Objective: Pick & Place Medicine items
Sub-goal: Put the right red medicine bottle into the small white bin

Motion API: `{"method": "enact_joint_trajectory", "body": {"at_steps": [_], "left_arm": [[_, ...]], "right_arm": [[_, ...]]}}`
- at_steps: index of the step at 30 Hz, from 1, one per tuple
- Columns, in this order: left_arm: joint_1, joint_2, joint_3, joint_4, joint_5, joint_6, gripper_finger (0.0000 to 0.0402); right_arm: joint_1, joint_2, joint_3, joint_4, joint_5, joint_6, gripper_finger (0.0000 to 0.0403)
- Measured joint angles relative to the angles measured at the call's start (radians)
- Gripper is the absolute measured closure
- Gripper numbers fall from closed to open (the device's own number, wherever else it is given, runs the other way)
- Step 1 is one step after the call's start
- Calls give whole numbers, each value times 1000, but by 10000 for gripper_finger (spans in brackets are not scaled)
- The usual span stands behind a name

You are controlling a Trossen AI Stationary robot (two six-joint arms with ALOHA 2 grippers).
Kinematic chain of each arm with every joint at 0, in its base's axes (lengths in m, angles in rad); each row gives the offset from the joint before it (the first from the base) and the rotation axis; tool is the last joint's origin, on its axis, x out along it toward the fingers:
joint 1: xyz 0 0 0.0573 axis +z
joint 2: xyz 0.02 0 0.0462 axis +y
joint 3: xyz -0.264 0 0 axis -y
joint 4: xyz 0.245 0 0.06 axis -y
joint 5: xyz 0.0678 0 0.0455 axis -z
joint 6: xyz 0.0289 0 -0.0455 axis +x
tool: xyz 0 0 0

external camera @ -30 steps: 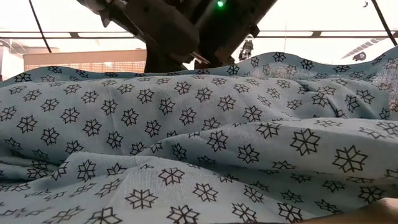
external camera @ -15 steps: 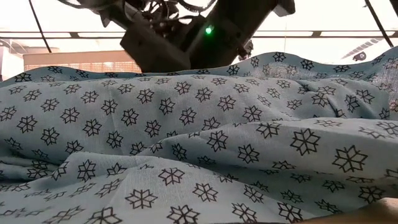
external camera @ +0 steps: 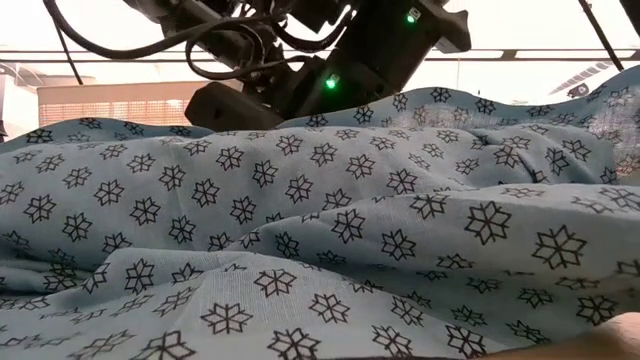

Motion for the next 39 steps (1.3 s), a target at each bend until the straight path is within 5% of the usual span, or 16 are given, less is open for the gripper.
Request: {"method": "enact_joint_trajectory", "body": {"at_steps": [7,18,39], "left_arm": [[0,0,0,0,0,0,54],[0,0,0,0,0,0,55],[0,0,0,0,0,0,54]], "right_arm": [[-17,0,-5,-31,-103,52,76],[-21,0,-11,-29,-98,52,83],[-23,2,-13,-33,-91,24,260]]}}
